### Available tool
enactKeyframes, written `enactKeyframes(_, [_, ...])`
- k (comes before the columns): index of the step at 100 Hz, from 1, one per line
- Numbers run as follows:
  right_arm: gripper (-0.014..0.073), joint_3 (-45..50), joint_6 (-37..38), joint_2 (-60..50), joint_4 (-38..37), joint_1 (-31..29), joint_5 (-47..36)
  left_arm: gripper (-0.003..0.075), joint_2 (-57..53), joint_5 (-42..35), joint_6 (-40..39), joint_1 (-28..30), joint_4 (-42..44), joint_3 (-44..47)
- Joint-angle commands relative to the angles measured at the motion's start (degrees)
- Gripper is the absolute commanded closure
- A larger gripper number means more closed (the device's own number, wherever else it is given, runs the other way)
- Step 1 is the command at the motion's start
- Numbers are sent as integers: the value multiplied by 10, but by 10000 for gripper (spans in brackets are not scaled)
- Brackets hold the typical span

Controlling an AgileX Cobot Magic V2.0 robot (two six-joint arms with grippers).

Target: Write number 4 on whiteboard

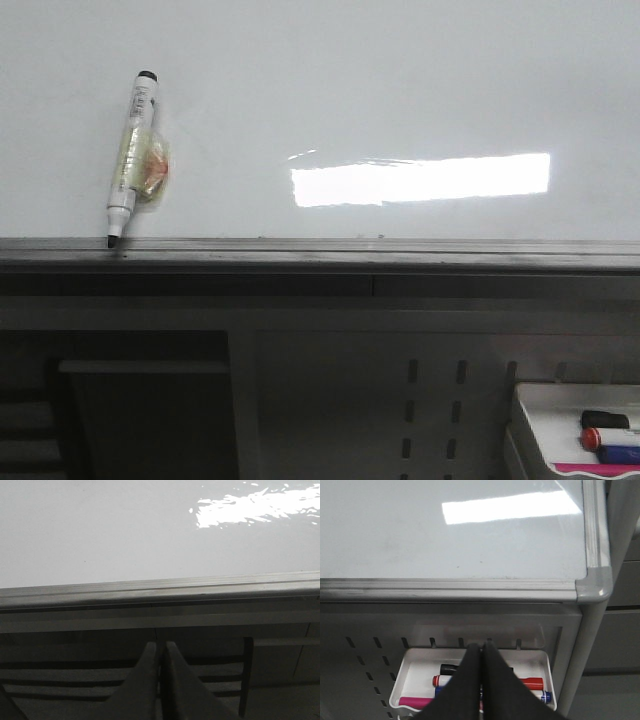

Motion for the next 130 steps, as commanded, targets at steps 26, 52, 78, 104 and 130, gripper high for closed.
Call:
enactKeyframes(26, [659, 12, -2, -9, -1, -5, -12, 741, -14, -34, -2, 0, 0, 20])
enactKeyframes(52, [659, 12, -2, -9, -1, -5, -12, 741, -14, -34, -2, 0, 0, 20])
enactKeyframes(78, [659, 12, -2, -9, -1, -5, -12, 741, -14, -35, -2, 0, 2, 20])
enactKeyframes(104, [659, 12, -2, -9, -1, -5, -15, 741, -14, -46, -2, 0, 8, 20])
enactKeyframes(130, [659, 12, -3, -9, -6, -5, -91, 741, -14, -47, -2, 0, 11, 20])
